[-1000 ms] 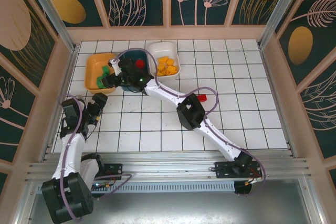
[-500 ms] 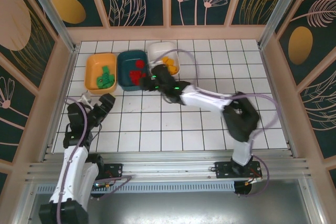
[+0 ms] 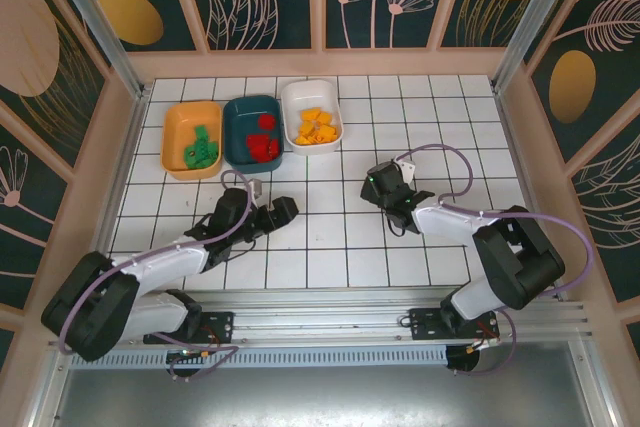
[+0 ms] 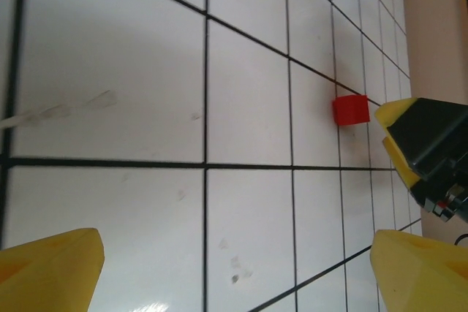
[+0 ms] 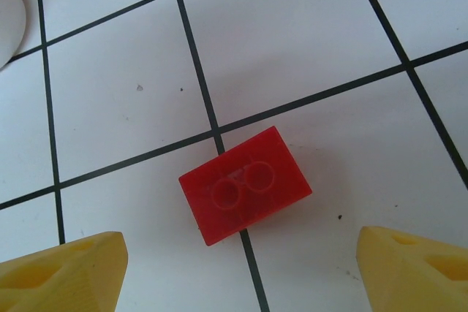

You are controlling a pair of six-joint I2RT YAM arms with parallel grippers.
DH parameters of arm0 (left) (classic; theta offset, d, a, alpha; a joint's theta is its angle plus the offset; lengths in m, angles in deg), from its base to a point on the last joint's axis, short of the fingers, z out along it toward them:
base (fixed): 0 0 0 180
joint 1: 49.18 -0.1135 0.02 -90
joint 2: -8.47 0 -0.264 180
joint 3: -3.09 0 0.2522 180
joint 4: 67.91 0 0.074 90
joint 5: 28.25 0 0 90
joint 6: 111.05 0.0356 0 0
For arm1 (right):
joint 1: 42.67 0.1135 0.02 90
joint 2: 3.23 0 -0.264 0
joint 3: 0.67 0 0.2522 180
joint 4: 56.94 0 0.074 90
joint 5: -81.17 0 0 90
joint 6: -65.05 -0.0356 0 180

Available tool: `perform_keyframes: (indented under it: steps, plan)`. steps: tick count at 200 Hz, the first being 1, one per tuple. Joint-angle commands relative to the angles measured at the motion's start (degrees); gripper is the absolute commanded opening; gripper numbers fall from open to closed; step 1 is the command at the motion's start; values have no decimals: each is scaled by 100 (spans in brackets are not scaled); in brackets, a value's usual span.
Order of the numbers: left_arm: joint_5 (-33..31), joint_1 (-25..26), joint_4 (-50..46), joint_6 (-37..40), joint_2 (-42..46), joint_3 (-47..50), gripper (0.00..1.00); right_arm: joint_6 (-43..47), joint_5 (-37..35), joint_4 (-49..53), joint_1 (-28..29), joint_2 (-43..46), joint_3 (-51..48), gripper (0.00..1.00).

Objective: Sort the legos into containers by color

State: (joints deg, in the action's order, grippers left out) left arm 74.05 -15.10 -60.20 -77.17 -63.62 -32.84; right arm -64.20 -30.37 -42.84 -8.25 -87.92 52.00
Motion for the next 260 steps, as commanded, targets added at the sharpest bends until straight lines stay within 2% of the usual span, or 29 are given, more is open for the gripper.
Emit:
perform_keyframes:
  steps: [1,52,61,98,137,177,197,223,248,260]
  plan:
    - [-186,76,578,-105,-202,-181,94,-265,156,-166,-90,-44,-63,82]
    - [-535,87,-9,4,176,-207,97,-43,1045,-764,-273,-341,-13,82]
    - [-577,81,-112,37,217,-231,97,31,1190,-877,-480,-397,21,82]
    - [-634,81,-285,31,288,-234,98,401,1575,-972,-578,-784,515,80]
    - [-693,81,-407,45,321,-252,98,644,1697,-925,-586,-1090,885,77]
    - [-733,86,-433,59,307,-215,98,780,1282,-588,-581,-1205,845,76]
    - [-729,84,-407,69,242,-217,98,1036,1328,-400,-561,-1360,912,74]
    - [-724,82,-340,66,156,-213,99,1260,1401,-337,-450,-1587,953,61]
    - [-725,87,-336,44,148,-175,98,1350,912,-382,-339,-1532,932,38]
    - [-866,81,-463,23,219,-165,98,1446,714,-392,-133,-1401,947,30]
